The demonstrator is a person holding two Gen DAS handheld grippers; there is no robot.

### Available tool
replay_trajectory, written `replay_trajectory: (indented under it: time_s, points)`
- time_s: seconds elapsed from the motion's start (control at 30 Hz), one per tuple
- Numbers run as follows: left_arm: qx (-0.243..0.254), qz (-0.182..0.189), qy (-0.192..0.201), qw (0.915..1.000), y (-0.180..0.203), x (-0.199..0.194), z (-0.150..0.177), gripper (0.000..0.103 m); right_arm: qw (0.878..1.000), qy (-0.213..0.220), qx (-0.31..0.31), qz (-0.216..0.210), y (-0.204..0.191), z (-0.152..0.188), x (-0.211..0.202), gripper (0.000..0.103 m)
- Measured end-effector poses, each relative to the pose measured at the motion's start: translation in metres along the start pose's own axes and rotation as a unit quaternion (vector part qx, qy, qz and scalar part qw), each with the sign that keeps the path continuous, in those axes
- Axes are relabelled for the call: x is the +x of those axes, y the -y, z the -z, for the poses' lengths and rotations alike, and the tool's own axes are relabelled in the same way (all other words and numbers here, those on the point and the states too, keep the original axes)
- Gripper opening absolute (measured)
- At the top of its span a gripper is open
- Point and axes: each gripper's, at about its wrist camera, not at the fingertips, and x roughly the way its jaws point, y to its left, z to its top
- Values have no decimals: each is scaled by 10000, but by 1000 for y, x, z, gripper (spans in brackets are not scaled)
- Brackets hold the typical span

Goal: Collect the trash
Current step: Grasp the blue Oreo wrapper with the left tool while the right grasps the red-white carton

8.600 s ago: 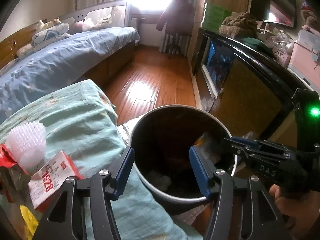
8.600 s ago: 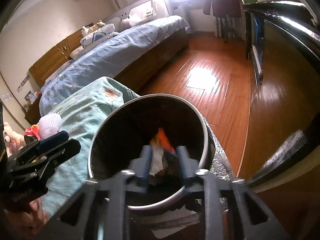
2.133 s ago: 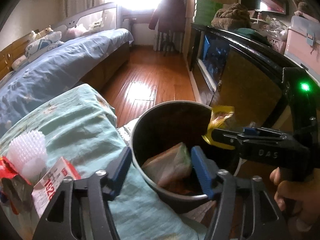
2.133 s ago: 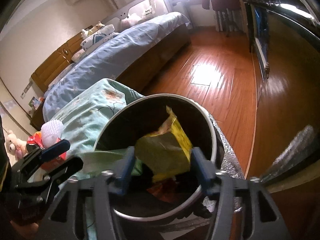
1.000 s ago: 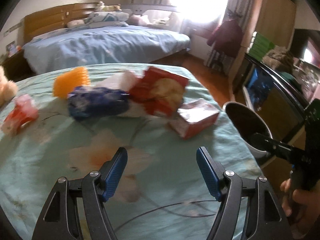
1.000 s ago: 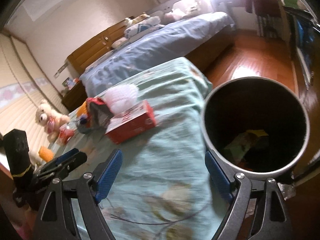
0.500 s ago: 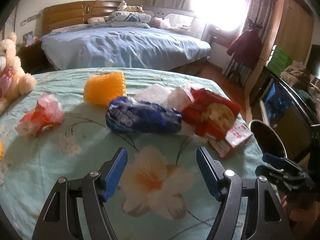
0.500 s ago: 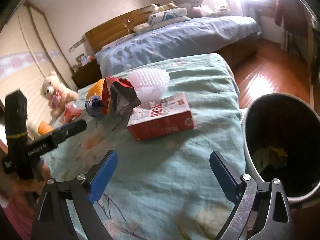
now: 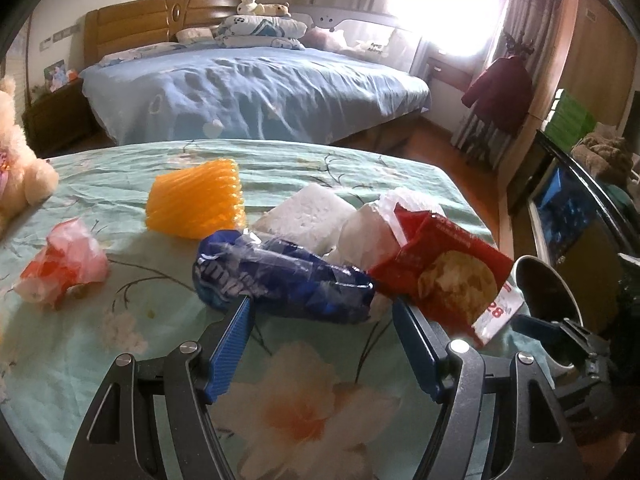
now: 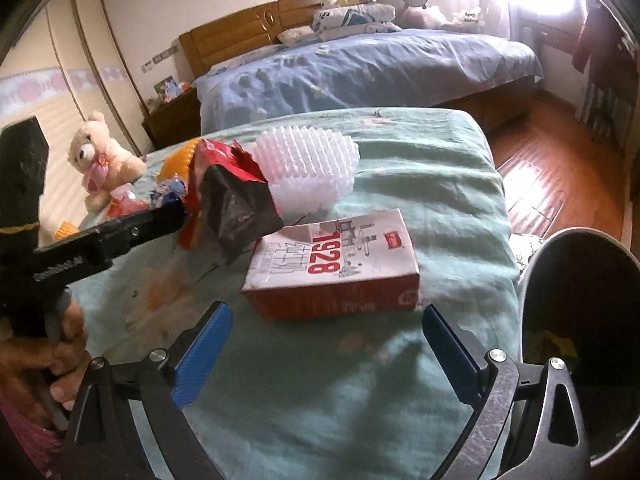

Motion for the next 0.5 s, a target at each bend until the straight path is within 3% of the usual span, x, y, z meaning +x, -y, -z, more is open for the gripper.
replay_trajectory:
  time_s: [0.2,0.33,0.5]
  points:
    - [67,-131,72,9999,-3,7,1,66,10000,-46,35,54,3,-3,6,96]
    - [68,-42,-54,10000,-8,8,6,18,9999,4,46,120,3,-3,3,91]
    - [86,4,22,10000,-16,-2,13,9,9999,92,111,77,1,2,-5,91]
